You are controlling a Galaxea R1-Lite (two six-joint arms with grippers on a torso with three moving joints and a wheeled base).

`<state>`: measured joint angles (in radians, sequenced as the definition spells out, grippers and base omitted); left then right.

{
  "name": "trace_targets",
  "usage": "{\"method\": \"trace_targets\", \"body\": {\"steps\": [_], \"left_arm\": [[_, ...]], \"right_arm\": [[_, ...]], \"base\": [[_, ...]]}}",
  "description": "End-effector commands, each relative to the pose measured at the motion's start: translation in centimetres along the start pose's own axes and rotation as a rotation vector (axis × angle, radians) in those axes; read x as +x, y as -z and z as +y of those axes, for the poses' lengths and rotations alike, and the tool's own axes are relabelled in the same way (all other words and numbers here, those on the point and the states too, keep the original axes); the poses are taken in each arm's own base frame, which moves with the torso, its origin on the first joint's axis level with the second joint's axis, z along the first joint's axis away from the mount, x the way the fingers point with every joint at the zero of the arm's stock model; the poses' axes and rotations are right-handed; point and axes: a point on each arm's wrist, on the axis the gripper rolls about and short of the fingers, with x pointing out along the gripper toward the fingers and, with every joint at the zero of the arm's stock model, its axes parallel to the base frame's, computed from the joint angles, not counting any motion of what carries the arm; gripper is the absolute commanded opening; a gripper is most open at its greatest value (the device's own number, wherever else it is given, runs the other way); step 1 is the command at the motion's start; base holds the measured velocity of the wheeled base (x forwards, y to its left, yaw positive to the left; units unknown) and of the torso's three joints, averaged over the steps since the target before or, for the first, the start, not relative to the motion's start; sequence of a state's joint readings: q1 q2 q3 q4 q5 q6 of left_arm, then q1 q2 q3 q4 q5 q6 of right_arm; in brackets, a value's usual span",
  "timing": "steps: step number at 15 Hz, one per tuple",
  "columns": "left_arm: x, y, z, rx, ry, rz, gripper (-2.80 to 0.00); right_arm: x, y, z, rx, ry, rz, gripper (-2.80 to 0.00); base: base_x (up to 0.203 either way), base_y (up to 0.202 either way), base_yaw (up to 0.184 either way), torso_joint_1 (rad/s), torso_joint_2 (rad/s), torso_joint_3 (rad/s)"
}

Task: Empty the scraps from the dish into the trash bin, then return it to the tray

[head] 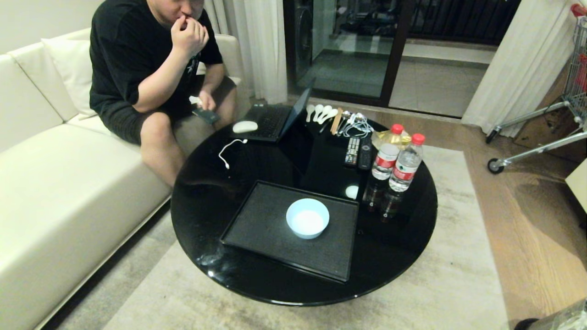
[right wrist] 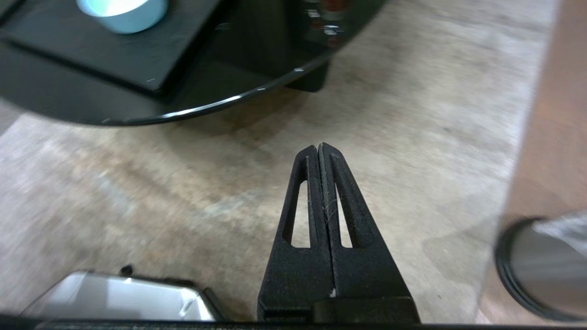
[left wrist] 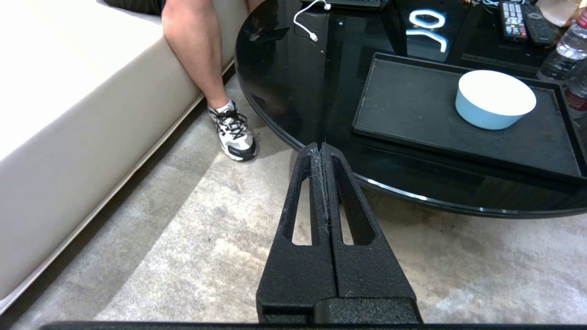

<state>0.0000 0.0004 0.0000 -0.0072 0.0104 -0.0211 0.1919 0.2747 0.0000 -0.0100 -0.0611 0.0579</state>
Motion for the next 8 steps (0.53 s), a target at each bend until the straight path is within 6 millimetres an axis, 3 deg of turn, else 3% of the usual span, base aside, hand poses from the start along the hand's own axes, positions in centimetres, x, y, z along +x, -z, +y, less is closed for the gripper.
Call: {"method": "trace_targets", "body": {"steps": [1, 8], "left_arm": [[0.00, 0.00, 0.00, 0.000, 0.000, -0.001, -2.80], [0.00, 0.00, 0.00, 0.000, 0.000, -0.001, -2.80]], "right_arm": [[0.05, -0.02, 0.01, 0.006, 0.024, 0.006, -2.80], [-0.48, 0.15, 0.10, 0.056, 0.208, -0.070, -2.80]], "base": [[0.000, 0.000, 0.000, 0.000, 0.00, 0.000], [0.000, 0.000, 0.000, 0.000, 0.00, 0.000]]}}
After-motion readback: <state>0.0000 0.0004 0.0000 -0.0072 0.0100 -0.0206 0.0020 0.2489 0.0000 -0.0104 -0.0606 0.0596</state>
